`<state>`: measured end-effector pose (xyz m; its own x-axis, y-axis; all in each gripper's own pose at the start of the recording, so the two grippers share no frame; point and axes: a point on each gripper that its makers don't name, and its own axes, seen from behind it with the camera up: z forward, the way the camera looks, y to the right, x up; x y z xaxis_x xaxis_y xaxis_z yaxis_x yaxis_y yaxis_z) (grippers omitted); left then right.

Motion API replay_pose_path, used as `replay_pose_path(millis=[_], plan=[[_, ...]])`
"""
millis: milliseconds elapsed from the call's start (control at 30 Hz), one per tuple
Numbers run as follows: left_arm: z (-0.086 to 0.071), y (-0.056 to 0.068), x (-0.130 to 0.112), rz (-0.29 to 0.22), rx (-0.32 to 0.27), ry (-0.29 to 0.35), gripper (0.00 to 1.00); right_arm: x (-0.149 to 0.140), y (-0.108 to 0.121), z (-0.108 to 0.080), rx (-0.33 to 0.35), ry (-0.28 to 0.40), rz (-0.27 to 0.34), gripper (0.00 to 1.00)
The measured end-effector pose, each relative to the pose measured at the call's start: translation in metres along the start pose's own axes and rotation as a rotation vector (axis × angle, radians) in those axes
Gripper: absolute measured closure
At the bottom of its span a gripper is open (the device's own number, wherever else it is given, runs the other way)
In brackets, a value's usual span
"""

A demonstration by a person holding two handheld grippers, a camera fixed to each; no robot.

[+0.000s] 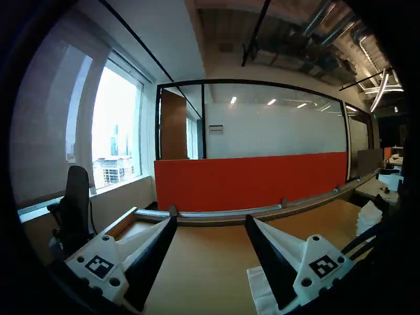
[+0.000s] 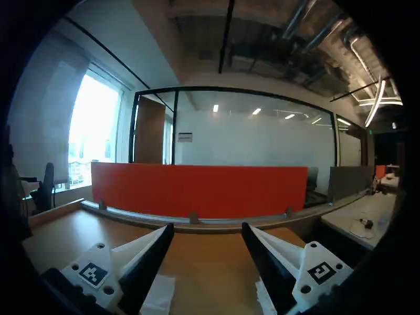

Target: Fold towel

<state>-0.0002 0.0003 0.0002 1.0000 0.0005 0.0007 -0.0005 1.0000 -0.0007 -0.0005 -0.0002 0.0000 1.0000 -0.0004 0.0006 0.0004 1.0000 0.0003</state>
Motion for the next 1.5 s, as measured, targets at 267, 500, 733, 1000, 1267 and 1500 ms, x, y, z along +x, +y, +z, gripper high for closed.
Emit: replay_pose_path(millis=[267,500,733,1000,1267,1500], plan=[[0.003,0.015,-0.007,0.032,-0.059,-0.047,0.04,-0.013,-0.011,0.0,0.043,-0.043,-0.035,0.01],[0.003,0.036,-0.011,0.06,-0.161,-0.103,0.04,-0.017,-0.033,-0.001,0.14,-0.097,-0.073,0.0],[0.003,0.055,-0.019,0.085,-0.247,-0.14,0.04,-0.025,-0.051,0.0,0.236,-0.14,-0.105,0.0],[-0.002,0.079,-0.048,0.112,-0.356,-0.221,0.04,-0.053,-0.072,-0.007,0.358,-0.246,-0.155,0.0],[-0.01,0.088,-0.066,0.126,-0.418,-0.274,0.04,-0.073,-0.084,-0.016,0.43,-0.306,-0.211,0.0],[-0.017,0.096,-0.09,0.139,-0.45,-0.309,0.04,-0.097,-0.096,-0.024,0.482,-0.356,-0.225,0.0]])
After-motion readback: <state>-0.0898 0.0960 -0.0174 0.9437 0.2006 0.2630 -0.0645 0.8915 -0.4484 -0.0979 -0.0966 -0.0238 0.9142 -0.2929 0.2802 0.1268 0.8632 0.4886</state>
